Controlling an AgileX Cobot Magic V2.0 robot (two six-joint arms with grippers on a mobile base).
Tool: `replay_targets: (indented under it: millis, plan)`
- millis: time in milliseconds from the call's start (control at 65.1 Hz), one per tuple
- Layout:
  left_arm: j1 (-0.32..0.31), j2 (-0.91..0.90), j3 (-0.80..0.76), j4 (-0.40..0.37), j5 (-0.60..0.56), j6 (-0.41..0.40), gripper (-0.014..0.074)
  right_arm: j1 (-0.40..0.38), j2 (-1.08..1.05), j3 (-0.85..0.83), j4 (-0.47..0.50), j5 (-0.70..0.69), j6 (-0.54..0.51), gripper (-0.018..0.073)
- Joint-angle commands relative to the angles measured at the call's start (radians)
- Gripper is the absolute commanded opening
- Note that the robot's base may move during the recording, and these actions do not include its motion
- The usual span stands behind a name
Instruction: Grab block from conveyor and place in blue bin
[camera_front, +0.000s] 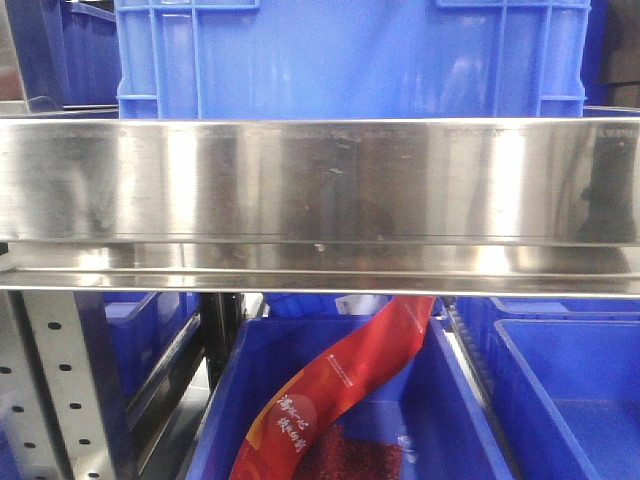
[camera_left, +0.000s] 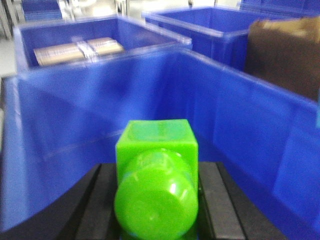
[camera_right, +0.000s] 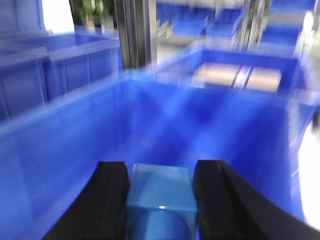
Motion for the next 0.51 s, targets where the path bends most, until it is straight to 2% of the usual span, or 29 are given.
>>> replay_targets:
  millis: [0, 46, 138, 200, 261, 322, 384, 445, 491]
  plan:
    - [-0.005, 0.011, -0.015, -0.017, -0.035, 0.003, 0.0308, 0.001, 0.018, -0.013, 0.010, -0.010, 0.000, 0.0046]
    - [-0.005, 0.011, -0.015, -0.017, -0.037, 0.003, 0.0358, 0.001, 0.023, -0.013, 0.010, -0.011, 0.000, 0.0148]
    - [-0.005, 0.011, -0.015, -0.017, -0.037, 0.003, 0.0394, 0.001, 0.027, -0.013, 0.010, -0.017, 0.000, 0.0377]
    - [-0.003, 0.011, -0.015, -0.017, -0.037, 0.003, 0.0391, 0.001, 0.027, -0.013, 0.010, -0.021, 0.000, 0.0448]
    - [-0.003, 0.011, -0.015, -0.017, -0.037, 0.003, 0.0391, 0.001, 0.027, -0.013, 0.010, -0.026, 0.000, 0.0454]
    - [-0.003, 0.009, -0.015, -0.022, -0.044, 0.003, 0.0376, 0.001, 0.027, -0.013, 0.010, -0.044, 0.000, 0.0414]
    - [-0.003, 0.009, -0.015, -0.042, -0.048, 0.003, 0.0308, 0.001, 0.027, -0.013, 0.010, -0.064, 0.000, 0.0298]
    - [-0.003, 0.009, -0.015, -0.044, -0.042, 0.003, 0.0163, 0.001, 0.027, -0.013, 0.010, -0.071, 0.000, 0.0113]
    - [-0.003, 0.003, -0.015, -0.044, -0.035, 0.003, 0.0013, -0.007, 0.023, -0.013, 0.011, -0.069, 0.000, -0.0032]
